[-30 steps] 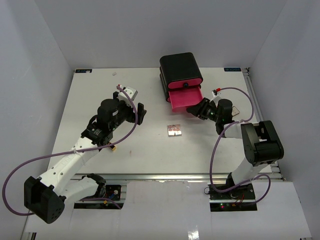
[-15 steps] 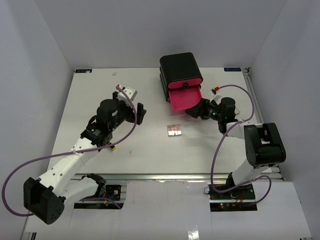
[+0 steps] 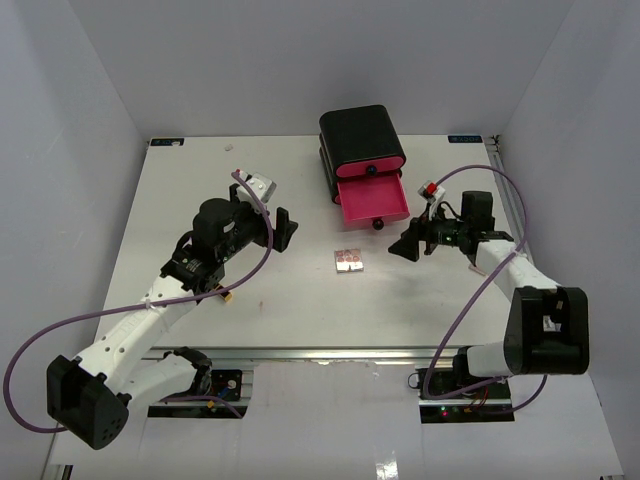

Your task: Organize the makeup

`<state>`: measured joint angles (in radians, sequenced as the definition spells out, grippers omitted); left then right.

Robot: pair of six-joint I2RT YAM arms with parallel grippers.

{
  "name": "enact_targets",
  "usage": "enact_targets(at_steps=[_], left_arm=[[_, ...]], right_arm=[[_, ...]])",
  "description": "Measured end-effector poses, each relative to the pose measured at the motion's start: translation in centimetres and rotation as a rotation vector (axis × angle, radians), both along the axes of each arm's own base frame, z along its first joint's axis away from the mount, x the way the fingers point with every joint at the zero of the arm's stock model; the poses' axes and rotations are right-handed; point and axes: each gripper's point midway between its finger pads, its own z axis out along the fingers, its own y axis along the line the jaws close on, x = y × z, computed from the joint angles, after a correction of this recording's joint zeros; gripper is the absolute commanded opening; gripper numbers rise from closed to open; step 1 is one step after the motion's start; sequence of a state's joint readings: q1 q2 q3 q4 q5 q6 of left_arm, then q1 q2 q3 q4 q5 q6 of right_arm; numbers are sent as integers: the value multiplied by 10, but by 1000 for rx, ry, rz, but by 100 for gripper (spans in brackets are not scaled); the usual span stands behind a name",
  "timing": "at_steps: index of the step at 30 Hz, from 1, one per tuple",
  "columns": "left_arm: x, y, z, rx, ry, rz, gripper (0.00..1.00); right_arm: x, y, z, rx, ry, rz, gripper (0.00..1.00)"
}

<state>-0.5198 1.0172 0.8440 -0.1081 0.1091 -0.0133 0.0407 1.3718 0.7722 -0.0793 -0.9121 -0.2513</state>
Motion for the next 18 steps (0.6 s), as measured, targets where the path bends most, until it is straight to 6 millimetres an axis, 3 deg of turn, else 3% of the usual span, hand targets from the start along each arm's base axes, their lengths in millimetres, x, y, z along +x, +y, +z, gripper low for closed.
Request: enact_targets(at_steps=[3,8,18], left_arm=[[-3,-4,0,-15,11,-22,98],[-8,-10,0,-37,27,-55,98],[-16,-19,2,-74,52,-111,98]], right_arm=[[-2,-11,10,-57,-68,-10,83],[17,-43,18,-126,-102,-135,83],[54,-117,-12,-265,65,-548,82]])
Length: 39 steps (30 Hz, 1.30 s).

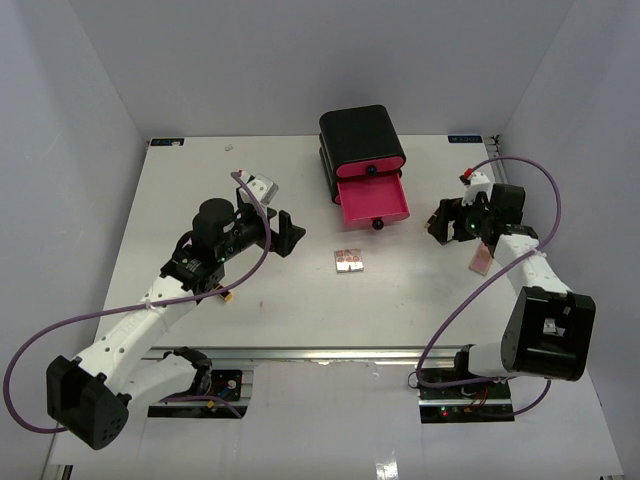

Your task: Organize the makeup

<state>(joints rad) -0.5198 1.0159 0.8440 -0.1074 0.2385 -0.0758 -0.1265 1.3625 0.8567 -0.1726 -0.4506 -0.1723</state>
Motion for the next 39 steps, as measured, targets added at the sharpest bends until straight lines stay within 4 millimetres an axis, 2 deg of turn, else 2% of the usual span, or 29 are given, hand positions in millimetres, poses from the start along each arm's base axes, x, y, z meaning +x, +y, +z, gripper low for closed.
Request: enact_targets(at_steps=[8,12,17,22,25,32,39], left_arm=[[-8,-3,10,-34,-9,-34,98],[-13,-4,16,-47,-21,-45,98],[-16,-4,21,-58,-33,-57,98],[-17,-4,22,-59,-31,-61,98],[-17,-4,21,-60,-30,-59,98],[-15,-2,21,-60,-30,-51,98],[-14,-1,21,-60,-30,-47,98]], right_arm=[[33,-39,-16,-50,85,-282,84],[41,-54,-24,-60,119,-397,84],[55,-59,-29,-34,148,-462,80],[92,-58,-23,-25,127,-457,75],[109,-52,-27,-24,129,-440,74],[108,-41,-65,-40,223,-443,70],[104,-43,-80,-44,265,-468,69]])
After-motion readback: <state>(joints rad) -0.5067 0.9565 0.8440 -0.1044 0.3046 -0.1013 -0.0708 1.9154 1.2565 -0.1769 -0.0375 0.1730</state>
